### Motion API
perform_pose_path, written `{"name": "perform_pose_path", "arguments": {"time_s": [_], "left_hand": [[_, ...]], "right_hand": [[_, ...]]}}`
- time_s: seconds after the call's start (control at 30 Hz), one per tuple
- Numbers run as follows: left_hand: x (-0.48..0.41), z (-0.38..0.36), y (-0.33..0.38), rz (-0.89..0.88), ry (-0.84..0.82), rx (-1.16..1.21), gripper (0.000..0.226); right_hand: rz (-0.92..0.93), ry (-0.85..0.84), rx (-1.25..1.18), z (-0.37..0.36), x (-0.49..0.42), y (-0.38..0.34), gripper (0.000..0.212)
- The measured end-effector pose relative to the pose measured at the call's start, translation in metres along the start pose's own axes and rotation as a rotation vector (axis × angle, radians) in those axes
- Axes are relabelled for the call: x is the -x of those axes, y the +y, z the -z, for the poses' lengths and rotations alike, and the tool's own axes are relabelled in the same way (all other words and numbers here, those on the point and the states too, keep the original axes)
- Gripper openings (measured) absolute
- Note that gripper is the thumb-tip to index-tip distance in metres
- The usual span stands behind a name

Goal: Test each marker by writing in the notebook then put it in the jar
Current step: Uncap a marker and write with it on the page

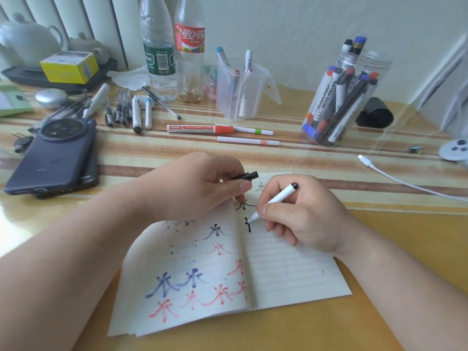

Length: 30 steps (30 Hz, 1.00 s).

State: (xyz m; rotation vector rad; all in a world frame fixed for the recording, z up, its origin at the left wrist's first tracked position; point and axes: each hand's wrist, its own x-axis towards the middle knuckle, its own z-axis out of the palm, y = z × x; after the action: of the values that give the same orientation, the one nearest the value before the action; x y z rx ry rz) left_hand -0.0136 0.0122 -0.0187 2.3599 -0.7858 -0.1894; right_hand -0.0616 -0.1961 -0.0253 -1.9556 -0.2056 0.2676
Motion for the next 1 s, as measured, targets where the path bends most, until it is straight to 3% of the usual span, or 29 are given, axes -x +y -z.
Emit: {"name": "perform_pose_path", "arguments": {"time_s": [0.1,0.37,0.63,0.73,1.0], "left_hand": [[0.0,0.0,0.0,-0.002,0.0,-0.005,0.022],[0.0,0.0,-0.001,-0.006,0.005,-0.023,0.022],[-0.001,-0.001,-0.003,-0.023,0.017,-0.041,0.021],[-0.001,-0.001,-0.003,-0.029,0.021,-0.04,0.023],[-0.001,-0.003,-0.004,-0.036,0.028,-0.039,0.022]], "right_hand": [[0.014,0.005,-0.005,0.0,0.001,0.0,0.021],[0.007,0.029,0.043,-0.002,0.001,0.001,0.024],[0.036,-0.054,0.017,-0.002,0.005,-0.002,0.015],[0.037,0.009,-0.014,0.003,0.002,0.001,0.009],[0.015,0.034,0.003,0.007,0.0,0.003,0.017]]}}
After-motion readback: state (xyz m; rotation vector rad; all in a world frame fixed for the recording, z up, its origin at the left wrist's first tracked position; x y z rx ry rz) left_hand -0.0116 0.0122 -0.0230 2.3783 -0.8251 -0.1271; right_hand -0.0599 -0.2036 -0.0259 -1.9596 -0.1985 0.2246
